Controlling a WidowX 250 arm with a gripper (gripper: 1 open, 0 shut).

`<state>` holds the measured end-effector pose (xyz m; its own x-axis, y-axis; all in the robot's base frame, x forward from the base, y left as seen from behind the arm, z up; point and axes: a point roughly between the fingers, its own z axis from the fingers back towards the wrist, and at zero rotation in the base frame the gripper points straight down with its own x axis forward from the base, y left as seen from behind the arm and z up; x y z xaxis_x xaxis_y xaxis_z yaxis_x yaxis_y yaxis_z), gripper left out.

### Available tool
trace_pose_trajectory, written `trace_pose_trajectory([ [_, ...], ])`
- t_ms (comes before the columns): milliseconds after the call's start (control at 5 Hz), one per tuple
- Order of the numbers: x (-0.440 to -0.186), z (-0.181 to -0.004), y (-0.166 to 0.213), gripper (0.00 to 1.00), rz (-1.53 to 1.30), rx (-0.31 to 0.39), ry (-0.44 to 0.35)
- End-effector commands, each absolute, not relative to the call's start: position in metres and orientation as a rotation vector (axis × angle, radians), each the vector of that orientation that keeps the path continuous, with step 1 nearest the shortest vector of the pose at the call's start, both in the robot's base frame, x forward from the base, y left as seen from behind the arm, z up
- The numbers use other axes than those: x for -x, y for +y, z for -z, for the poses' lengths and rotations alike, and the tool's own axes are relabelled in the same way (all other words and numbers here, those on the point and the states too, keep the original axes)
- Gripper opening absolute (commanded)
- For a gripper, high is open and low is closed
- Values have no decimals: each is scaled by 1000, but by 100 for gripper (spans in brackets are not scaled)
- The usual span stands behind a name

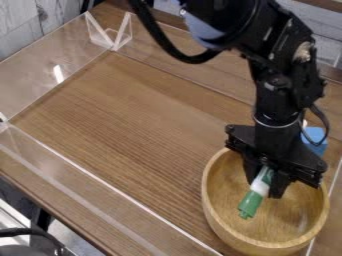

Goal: Remove the green marker from inside the brown bowl and put it on the table

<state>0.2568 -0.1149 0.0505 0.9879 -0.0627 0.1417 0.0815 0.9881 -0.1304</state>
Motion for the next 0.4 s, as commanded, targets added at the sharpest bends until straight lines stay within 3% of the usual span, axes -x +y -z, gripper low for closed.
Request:
trace_pose_trajectory([
  [0, -265, -58, -114, 0, 60, 158, -182],
  [200, -268, -55, -115, 0, 55, 166, -188],
])
